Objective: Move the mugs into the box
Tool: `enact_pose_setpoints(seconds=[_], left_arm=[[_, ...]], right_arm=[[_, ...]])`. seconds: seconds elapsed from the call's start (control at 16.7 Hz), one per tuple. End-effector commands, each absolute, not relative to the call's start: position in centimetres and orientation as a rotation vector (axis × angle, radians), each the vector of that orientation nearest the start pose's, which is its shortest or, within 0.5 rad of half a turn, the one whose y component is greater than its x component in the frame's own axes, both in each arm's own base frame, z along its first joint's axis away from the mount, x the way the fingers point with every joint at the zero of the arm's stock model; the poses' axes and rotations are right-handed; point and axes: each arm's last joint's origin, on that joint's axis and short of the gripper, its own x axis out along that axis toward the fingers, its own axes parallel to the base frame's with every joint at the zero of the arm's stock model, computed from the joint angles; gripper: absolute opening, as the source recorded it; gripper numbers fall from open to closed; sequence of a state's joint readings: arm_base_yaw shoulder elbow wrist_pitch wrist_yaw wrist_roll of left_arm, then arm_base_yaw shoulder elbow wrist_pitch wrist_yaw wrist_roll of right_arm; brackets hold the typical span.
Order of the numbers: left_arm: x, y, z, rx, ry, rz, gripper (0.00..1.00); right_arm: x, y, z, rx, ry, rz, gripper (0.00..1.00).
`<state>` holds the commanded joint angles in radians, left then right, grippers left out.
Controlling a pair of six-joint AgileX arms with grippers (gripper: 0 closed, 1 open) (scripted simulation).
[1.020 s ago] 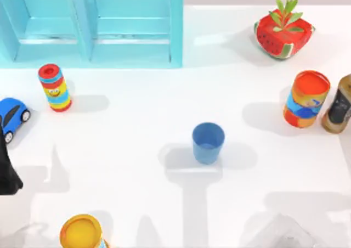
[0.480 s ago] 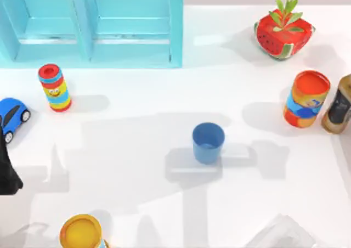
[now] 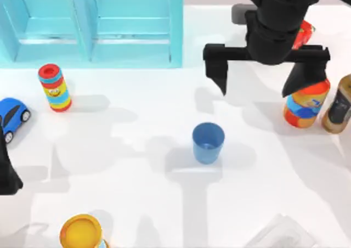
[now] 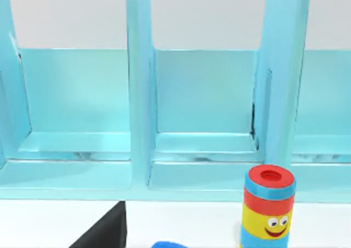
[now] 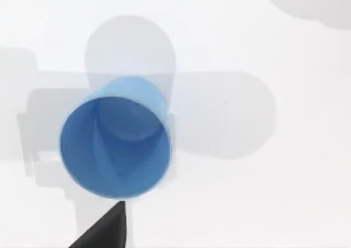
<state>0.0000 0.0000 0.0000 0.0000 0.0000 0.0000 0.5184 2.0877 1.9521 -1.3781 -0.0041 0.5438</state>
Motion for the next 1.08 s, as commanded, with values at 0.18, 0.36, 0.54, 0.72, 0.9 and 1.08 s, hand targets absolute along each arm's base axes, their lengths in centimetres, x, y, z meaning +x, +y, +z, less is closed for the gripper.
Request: enact_pose_setpoints(seconds=[0.18,0.36,0.54,0.72,0.9,1.08], left_arm=[[10.6,-0.1,16.0,0.000,0.000,0.000,1.00],[10.6,-0.1,16.0,0.000,0.000,0.000,1.00],[10.6,-0.1,16.0,0.000,0.000,0.000,1.00],[10.6,-0.1,16.0,0.000,0.000,0.000,1.00],[10.6,-0.1,16.0,0.000,0.000,0.000,1.00],[10.6,-0.1,16.0,0.000,0.000,0.000,1.00]], right_arm=[[34.5,24.7,23.9,0.012,1.565,-0.004,1.00],[34.3,25.1,23.6,0.008,1.571,-0.008,1.00],[34.4,25.0,23.5,0.010,1.571,-0.008,1.00],[34.5,25.2,21.4,0.005,1.576,-0.011,1.00],[34.7,25.3,17.8,0.012,1.564,-0.003,1.00],[34.5,25.2,14.4,0.010,1.568,-0.006,1.00]])
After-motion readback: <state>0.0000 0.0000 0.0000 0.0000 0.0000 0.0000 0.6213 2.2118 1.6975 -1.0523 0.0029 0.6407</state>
